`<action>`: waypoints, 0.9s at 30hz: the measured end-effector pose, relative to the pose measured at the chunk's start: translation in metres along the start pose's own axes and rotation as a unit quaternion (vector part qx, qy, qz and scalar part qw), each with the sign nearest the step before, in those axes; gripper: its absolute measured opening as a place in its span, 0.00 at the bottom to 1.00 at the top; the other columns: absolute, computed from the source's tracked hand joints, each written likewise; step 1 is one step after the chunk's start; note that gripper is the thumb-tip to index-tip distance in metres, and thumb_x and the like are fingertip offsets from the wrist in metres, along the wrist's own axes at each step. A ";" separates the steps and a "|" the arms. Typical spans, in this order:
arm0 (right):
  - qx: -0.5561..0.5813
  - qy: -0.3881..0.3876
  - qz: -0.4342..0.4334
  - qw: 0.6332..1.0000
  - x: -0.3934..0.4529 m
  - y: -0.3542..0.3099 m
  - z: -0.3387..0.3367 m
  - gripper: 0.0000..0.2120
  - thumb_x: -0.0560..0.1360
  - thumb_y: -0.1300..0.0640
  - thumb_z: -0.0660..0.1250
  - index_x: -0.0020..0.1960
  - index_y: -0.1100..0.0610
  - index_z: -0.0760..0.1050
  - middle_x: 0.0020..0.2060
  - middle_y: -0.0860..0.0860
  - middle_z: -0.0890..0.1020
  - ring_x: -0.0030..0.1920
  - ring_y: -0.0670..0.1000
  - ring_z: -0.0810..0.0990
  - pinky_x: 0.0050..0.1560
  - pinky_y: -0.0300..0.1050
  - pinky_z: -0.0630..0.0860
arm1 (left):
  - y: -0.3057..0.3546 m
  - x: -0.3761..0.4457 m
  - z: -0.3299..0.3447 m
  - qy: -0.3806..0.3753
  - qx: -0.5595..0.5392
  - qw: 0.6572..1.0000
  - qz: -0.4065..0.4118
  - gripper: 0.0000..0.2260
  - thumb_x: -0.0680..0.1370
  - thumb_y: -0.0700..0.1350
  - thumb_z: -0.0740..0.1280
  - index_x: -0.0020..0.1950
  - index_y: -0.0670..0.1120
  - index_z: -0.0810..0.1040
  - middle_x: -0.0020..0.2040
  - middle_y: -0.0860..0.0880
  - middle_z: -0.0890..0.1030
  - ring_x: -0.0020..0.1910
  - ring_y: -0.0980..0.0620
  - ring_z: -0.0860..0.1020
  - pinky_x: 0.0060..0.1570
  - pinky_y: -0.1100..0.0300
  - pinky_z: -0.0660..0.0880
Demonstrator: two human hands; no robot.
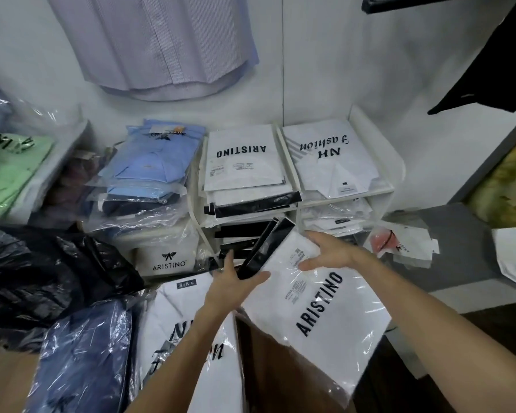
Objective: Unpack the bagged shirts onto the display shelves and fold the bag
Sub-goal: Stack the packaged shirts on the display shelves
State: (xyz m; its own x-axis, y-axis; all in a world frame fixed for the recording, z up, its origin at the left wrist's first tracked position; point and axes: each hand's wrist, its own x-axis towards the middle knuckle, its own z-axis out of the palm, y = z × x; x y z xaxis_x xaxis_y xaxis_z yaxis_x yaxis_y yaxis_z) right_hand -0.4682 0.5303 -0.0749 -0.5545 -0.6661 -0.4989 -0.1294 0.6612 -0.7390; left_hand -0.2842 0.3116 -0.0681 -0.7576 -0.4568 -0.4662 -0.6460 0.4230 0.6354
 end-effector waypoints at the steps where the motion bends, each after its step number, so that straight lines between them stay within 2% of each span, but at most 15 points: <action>1: -0.008 -0.009 -0.011 1.000 0.003 0.001 -0.002 0.39 0.62 0.43 0.83 0.69 0.34 0.69 0.61 0.39 0.81 0.61 0.43 0.81 0.67 0.51 0.77 | 0.005 0.003 -0.004 0.033 0.030 0.999 0.025 0.55 0.64 0.73 0.73 0.83 0.56 0.50 0.79 0.44 0.64 0.75 0.42 0.67 0.72 0.46 0.68; 2: -0.016 -0.021 -0.021 0.999 0.005 0.001 -0.004 0.40 0.62 0.43 0.83 0.69 0.35 0.69 0.61 0.39 0.81 0.61 0.43 0.81 0.66 0.51 0.77 | 0.012 0.005 -0.008 0.047 0.044 0.996 0.061 0.54 0.64 0.72 0.74 0.83 0.56 0.52 0.79 0.48 0.64 0.76 0.45 0.66 0.73 0.46 0.67; 3: -0.025 -0.027 -0.028 0.999 0.005 -0.003 -0.005 0.40 0.61 0.43 0.84 0.69 0.36 0.71 0.62 0.39 0.81 0.62 0.43 0.81 0.66 0.51 0.77 | 0.019 0.007 -0.013 0.026 0.029 0.995 0.092 0.52 0.64 0.70 0.76 0.82 0.57 0.55 0.77 0.53 0.67 0.75 0.50 0.68 0.73 0.48 0.67; 4: -0.041 -0.028 -0.039 0.998 0.002 -0.010 -0.005 0.41 0.60 0.41 0.84 0.69 0.38 0.71 0.62 0.39 0.81 0.62 0.43 0.80 0.66 0.52 0.77 | 0.024 0.010 -0.017 -0.032 -0.019 0.993 0.108 0.50 0.65 0.67 0.78 0.81 0.58 0.60 0.74 0.58 0.70 0.72 0.55 0.71 0.72 0.50 0.69; 6: -0.085 -0.028 -0.065 0.994 -0.001 -0.027 -0.004 0.41 0.60 0.39 0.84 0.69 0.41 0.72 0.61 0.39 0.81 0.61 0.42 0.81 0.63 0.50 0.79 | 0.031 0.010 -0.019 -0.151 -0.108 0.976 0.111 0.38 0.65 0.60 0.82 0.73 0.57 0.73 0.66 0.56 0.81 0.63 0.55 0.80 0.64 0.51 0.77; 7: -0.102 -0.023 -0.078 0.991 -0.001 -0.034 -0.003 0.38 0.61 0.41 0.83 0.67 0.42 0.73 0.58 0.39 0.82 0.58 0.42 0.81 0.60 0.49 0.80 | 0.033 0.008 -0.019 -0.172 -0.127 0.970 0.112 0.30 0.67 0.55 0.83 0.67 0.54 0.78 0.59 0.53 0.85 0.57 0.53 0.84 0.56 0.53 0.80; 9: -0.130 -0.003 -0.097 0.987 0.000 -0.046 0.002 0.32 0.62 0.44 0.83 0.62 0.43 0.74 0.53 0.40 0.83 0.53 0.42 0.82 0.56 0.48 0.80 | 0.028 0.006 -0.016 -0.147 -0.165 0.969 0.113 0.18 0.70 0.46 0.81 0.59 0.47 0.84 0.51 0.48 0.88 0.49 0.48 0.86 0.45 0.54 0.81; 12: -0.135 0.048 -0.089 0.986 0.001 -0.055 0.015 0.30 0.60 0.40 0.82 0.56 0.37 0.72 0.51 0.37 0.80 0.53 0.44 0.80 0.55 0.48 0.79 | 0.015 -0.001 -0.015 -0.091 -0.259 0.957 0.096 0.13 0.72 0.39 0.78 0.56 0.41 0.85 0.51 0.42 0.87 0.51 0.40 0.86 0.52 0.47 0.83; 14: -0.132 0.116 -0.084 0.981 0.004 -0.052 0.026 0.36 0.59 0.36 0.81 0.63 0.40 0.72 0.57 0.40 0.78 0.58 0.46 0.76 0.60 0.48 0.75 | 0.004 -0.003 -0.017 -0.048 -0.319 0.944 0.067 0.11 0.73 0.35 0.77 0.55 0.39 0.85 0.50 0.41 0.87 0.50 0.38 0.86 0.48 0.50 0.83; 17: -0.153 0.203 -0.095 0.962 0.004 -0.046 0.038 0.42 0.65 0.35 0.78 0.73 0.47 0.69 0.67 0.48 0.72 0.68 0.51 0.68 0.67 0.47 0.66 | -0.007 -0.005 -0.026 0.009 -0.362 0.931 0.035 0.09 0.73 0.36 0.77 0.53 0.37 0.85 0.47 0.41 0.88 0.47 0.40 0.87 0.40 0.55 0.83; 19: -0.210 0.253 -0.080 0.941 0.005 -0.042 0.045 0.41 0.68 0.33 0.74 0.75 0.47 0.67 0.68 0.50 0.69 0.69 0.54 0.65 0.68 0.49 0.64 | -0.013 -0.003 -0.032 0.046 -0.386 0.921 0.010 0.09 0.73 0.37 0.77 0.52 0.37 0.84 0.45 0.42 0.88 0.43 0.43 0.87 0.36 0.57 0.82; 21: -0.222 0.283 -0.016 0.933 0.005 -0.041 0.053 0.38 0.69 0.31 0.71 0.73 0.47 0.68 0.65 0.51 0.69 0.66 0.55 0.67 0.66 0.51 0.67 | -0.021 -0.002 -0.034 0.066 -0.413 0.908 -0.011 0.10 0.73 0.38 0.77 0.53 0.37 0.83 0.46 0.42 0.88 0.43 0.44 0.87 0.38 0.56 0.83; 23: -0.165 0.258 0.069 0.949 0.000 -0.039 0.063 0.32 0.73 0.33 0.69 0.68 0.52 0.71 0.63 0.52 0.73 0.61 0.55 0.72 0.62 0.51 0.73 | -0.032 -0.003 -0.029 0.079 -0.450 0.888 -0.044 0.11 0.74 0.38 0.76 0.54 0.36 0.83 0.48 0.41 0.88 0.45 0.43 0.87 0.40 0.54 0.83; 25: -0.073 0.185 0.150 0.968 -0.007 -0.028 0.076 0.27 0.77 0.37 0.65 0.64 0.58 0.73 0.55 0.53 0.80 0.51 0.53 0.81 0.54 0.51 0.80 | -0.046 -0.007 -0.019 0.086 -0.489 0.864 -0.089 0.09 0.74 0.37 0.76 0.53 0.37 0.83 0.47 0.41 0.88 0.43 0.43 0.87 0.39 0.55 0.83; 27: -0.004 0.118 0.218 0.969 -0.017 -0.013 0.093 0.31 0.78 0.36 0.60 0.67 0.60 0.73 0.46 0.55 0.82 0.42 0.54 0.86 0.46 0.51 0.85 | -0.061 -0.013 -0.004 0.089 -0.518 0.840 -0.134 0.10 0.74 0.38 0.76 0.53 0.37 0.82 0.45 0.42 0.88 0.42 0.43 0.87 0.40 0.54 0.83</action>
State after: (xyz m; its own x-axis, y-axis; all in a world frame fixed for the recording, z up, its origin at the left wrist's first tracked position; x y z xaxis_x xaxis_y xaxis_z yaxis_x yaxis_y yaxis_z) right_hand -0.3809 0.5012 -0.0992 -0.7303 -0.2257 -0.6448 0.1536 0.8654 -0.4769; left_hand -0.2346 0.2886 -0.0990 -0.5125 -0.5764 -0.6364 -0.2935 -0.5789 0.7607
